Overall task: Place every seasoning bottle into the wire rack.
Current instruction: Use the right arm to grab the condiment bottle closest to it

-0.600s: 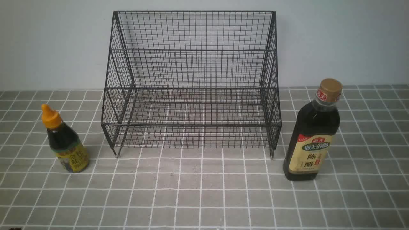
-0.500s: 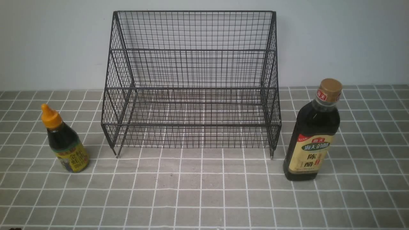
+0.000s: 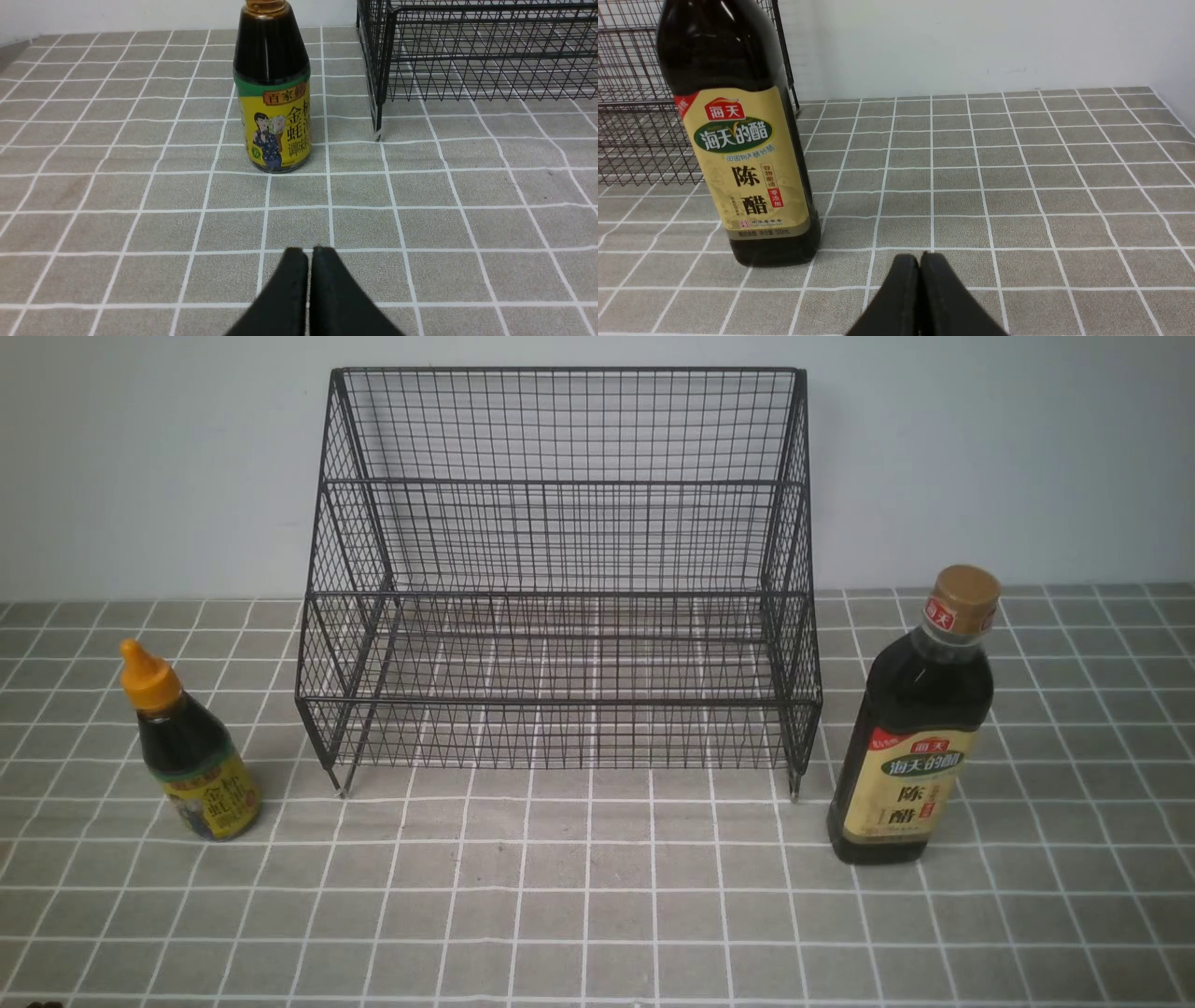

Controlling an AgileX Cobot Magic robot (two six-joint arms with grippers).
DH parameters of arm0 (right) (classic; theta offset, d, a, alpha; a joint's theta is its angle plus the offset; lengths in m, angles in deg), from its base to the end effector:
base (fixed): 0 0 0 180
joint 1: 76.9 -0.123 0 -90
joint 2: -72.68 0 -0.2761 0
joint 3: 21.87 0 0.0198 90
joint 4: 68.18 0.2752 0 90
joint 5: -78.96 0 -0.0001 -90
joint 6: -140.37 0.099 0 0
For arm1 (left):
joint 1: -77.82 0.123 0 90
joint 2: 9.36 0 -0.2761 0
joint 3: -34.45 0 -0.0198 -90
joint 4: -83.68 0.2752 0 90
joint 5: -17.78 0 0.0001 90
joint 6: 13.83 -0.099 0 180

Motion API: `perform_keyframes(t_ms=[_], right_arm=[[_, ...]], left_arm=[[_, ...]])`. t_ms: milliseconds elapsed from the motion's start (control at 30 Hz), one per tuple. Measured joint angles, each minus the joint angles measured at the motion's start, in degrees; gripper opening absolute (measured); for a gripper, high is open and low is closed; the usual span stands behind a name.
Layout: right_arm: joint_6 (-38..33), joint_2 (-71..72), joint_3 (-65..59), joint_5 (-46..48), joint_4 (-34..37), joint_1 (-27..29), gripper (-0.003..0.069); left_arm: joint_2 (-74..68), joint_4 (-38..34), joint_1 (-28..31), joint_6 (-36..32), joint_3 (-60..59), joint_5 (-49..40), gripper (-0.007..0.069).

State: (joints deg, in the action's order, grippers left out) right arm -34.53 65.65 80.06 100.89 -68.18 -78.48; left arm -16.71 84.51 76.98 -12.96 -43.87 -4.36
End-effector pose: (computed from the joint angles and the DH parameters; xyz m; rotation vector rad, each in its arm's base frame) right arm 0.0931 0.0026 0.1709 0.0574 1.8679 0.0805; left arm 0.0933 -0.0008 0.1685 0.0084 1.8816 -0.0061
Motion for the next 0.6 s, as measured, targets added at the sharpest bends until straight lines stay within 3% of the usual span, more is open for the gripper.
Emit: perform_keyframes(t_ms=[267,467,600], right_arm=[[0.3,0.0,-0.4,-3.0,2.2,0.0,-0.0014],[5.8,0.0,-0.5,-19.2,19.2,0.0,-0.0014],[6.2,0.0,-0.5,-23.3,24.6,0.0,-0.0014]], left_arm=[[0.0,0.0,0.0,0.0,0.0,0.0,-0.0007],[0.0,0.0,0.0,0.0,0.0,0.0,-0.0007],[0.0,0.0,0.0,0.0,0.0,0.0,-0.0007]])
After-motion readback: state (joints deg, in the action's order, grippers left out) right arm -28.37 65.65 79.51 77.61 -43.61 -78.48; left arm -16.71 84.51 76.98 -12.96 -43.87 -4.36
